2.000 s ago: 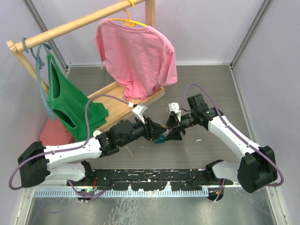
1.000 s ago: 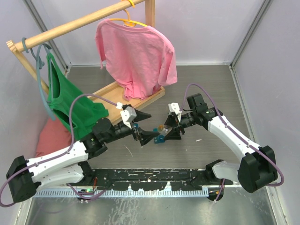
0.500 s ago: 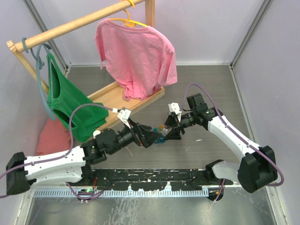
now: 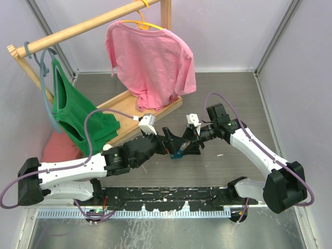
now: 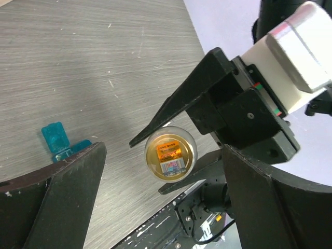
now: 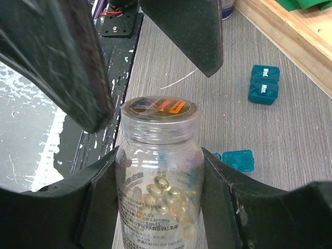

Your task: Sort the pills into containers

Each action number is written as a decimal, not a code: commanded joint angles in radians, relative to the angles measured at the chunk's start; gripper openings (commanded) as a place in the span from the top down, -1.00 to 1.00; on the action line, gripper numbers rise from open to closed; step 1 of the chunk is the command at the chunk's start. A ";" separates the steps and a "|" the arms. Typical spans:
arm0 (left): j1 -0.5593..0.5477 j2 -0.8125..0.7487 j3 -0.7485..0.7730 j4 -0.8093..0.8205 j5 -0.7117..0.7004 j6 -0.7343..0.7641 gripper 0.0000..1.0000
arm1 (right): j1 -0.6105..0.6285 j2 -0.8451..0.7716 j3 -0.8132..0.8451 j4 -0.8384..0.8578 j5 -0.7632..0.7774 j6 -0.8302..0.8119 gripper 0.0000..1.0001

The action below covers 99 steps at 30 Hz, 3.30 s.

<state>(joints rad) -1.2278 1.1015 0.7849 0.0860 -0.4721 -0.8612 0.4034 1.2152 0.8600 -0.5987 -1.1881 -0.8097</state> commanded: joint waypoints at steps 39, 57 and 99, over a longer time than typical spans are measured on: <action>-0.008 0.124 0.200 -0.235 0.010 -0.154 0.02 | -0.003 -0.014 0.042 0.020 -0.021 0.007 0.98; 0.073 0.000 -0.138 0.311 0.545 0.610 0.79 | -0.002 -0.017 0.039 0.019 -0.028 -0.001 0.98; 0.225 -0.176 -0.237 0.253 0.307 -0.193 -0.68 | -0.003 -0.017 0.040 0.010 -0.031 -0.010 0.98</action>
<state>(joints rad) -0.9817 0.9028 0.5117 0.3767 -0.0132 -0.8619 0.4026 1.2152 0.8604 -0.6128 -1.1942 -0.8207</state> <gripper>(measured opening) 0.848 0.592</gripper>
